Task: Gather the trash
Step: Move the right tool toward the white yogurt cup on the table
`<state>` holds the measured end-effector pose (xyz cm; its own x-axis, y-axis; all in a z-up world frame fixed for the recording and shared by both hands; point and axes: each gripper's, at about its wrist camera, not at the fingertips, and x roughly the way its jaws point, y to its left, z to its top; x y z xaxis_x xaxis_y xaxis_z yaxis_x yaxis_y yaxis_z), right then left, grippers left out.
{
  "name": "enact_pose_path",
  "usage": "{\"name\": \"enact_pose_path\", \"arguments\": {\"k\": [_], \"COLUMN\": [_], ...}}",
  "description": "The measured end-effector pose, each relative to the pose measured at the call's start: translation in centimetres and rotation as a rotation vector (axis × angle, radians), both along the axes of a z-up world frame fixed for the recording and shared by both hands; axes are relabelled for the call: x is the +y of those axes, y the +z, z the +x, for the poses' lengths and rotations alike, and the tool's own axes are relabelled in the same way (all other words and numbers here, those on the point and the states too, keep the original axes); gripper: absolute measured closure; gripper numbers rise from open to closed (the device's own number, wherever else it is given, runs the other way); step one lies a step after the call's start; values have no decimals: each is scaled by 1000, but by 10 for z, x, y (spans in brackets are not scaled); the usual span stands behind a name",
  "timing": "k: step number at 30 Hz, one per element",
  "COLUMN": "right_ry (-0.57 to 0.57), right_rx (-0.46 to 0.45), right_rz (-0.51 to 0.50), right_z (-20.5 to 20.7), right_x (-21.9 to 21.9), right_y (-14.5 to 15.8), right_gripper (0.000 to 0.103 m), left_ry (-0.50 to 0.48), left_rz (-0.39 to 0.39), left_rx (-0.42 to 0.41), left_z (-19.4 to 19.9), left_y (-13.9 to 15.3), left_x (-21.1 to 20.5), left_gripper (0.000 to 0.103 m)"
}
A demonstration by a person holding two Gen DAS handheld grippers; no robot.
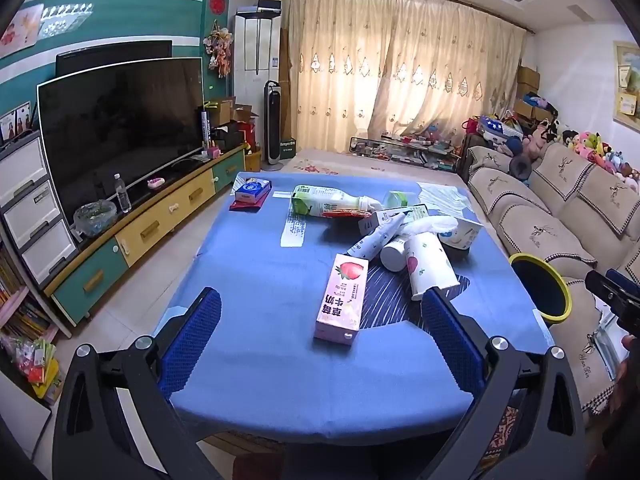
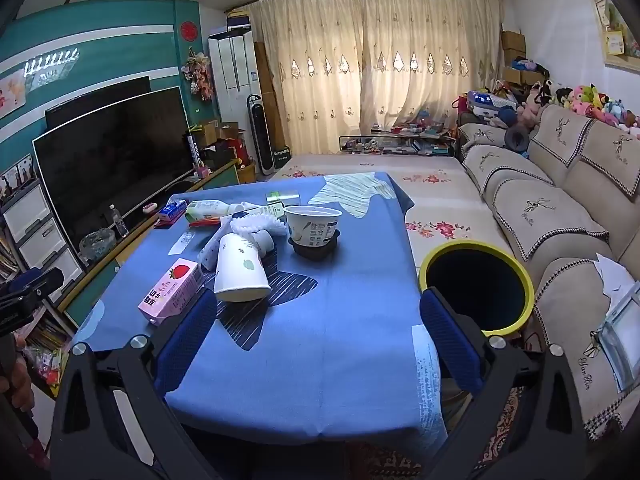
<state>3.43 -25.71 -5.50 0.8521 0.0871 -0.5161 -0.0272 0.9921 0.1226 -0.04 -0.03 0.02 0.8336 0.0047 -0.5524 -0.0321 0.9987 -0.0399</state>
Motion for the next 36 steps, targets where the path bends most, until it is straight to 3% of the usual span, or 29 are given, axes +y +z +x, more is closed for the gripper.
{"name": "enact_pose_path", "arguments": {"k": [36], "right_ry": [11], "right_rx": [24], "right_rz": [0], "right_z": [14], "right_x": [6], "right_y": [-11], "right_gripper": [6], "left_ry": [-38], "left_rz": [-8], "left_rx": [31], "left_z": [4], "left_y": [-8], "left_x": [-8], "left_gripper": [4]}}
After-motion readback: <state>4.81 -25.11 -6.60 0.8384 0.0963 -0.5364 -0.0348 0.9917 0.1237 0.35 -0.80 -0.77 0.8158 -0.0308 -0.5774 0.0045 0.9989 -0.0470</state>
